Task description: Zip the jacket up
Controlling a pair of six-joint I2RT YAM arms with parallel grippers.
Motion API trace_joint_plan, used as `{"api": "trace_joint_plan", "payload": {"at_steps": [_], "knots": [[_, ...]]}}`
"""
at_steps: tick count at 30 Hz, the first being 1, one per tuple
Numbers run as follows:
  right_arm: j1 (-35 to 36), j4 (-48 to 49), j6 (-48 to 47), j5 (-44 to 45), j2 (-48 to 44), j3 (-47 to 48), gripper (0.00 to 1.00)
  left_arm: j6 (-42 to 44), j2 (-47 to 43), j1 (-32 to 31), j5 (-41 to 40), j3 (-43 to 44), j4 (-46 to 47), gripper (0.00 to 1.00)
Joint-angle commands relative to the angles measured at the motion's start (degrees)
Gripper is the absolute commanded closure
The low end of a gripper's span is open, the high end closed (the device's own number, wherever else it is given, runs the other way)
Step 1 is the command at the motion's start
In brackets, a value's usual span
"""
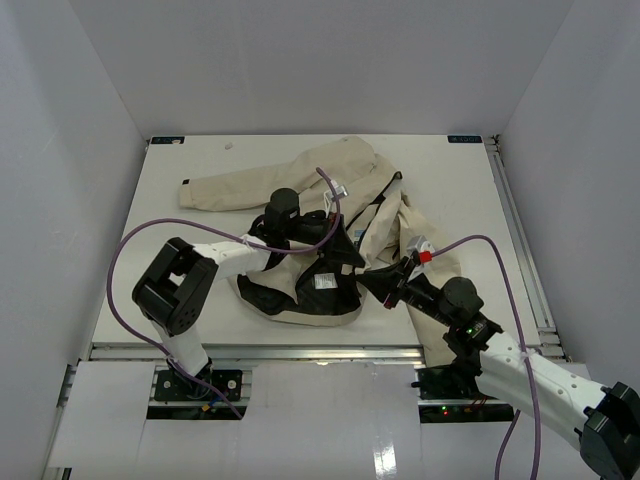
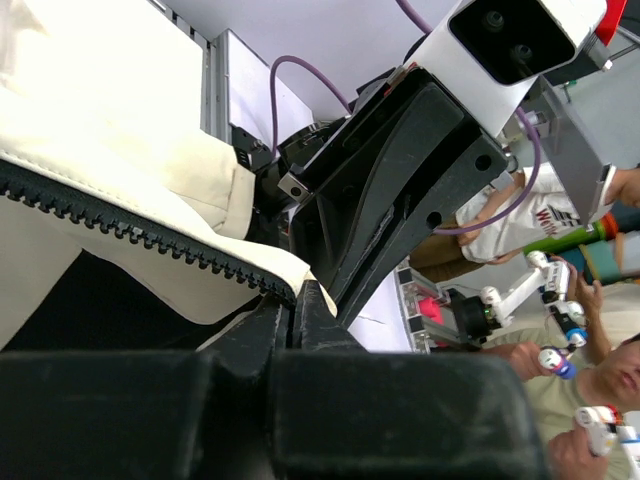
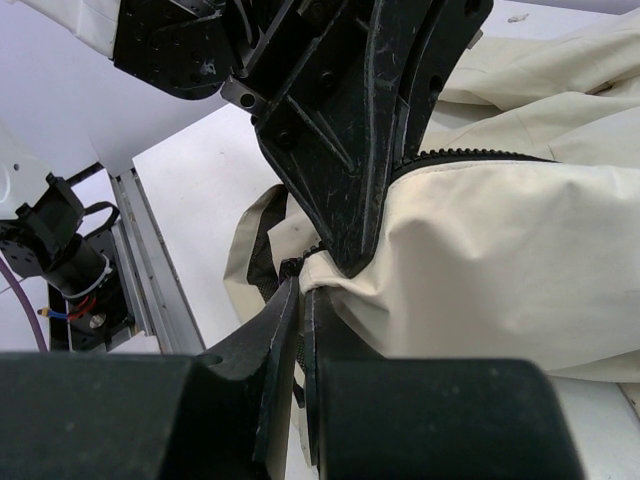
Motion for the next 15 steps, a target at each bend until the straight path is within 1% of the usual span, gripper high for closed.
{"api": "trace_joint_plan", "payload": {"at_steps": [1, 3, 5, 6, 7, 8, 9, 11, 12, 15], "knots": [[-0.2, 5.1, -0.2, -0.3, 0.2, 0.3, 0.92, 1.4, -3.6, 1.3, -0.4, -0.9, 0.5, 0.72], [-0.2, 5.1, -0.1, -0.3, 0.2, -0.2, 0.92, 3.0, -5.4, 3.8, -2.4, -1.1, -3.2, 0.55], [-0.2, 5.2, 0.4, -0.4, -0.2, -0.9, 0.92, 8.6, -8.2, 6.2, -5.5, -0.6, -13.8, 0.42], [-0.2, 5.1, 1.2, -0.3, -0.5, -1.3, 0.92, 10.8, -8.9, 7.6, -10.0, 0.5, -17.7, 0.41], [-0.2, 5.2, 1.6, 0.0, -0.9, -2.0, 0.92, 15.2, -9.8, 8.2, -13.2, 1.4, -25.0, 0.41], [-0.2, 5.2, 2.3, 0.8, -1.4, -2.7, 0.92, 19.1, -10.6, 8.5, -18.1, 2.5, -32.1, 0.41], [-0.2, 5.2, 3.3, 1.9, -1.9, -3.5, 0.92, 22.2, -11.2, 8.5, -24.7, 3.9, -38.4, 0.41], [-0.2, 5.0, 4.6, 3.4, -3.1, -5.1, 0.92, 25.0, -12.5, 8.5, -38.5, 4.5, -45.7, 0.43], [-0.2, 4.6, 5.0, 4.4, -4.1, -6.4, 0.92, 26.1, -13.2, 8.5, -41.2, 4.3, -48.9, 0.43], [-0.1, 4.2, 6.4, 7.9, -5.8, -8.2, 0.92, 28.9, -16.1, 8.3, -48.9, 2.4, -53.0, 0.43]]}}
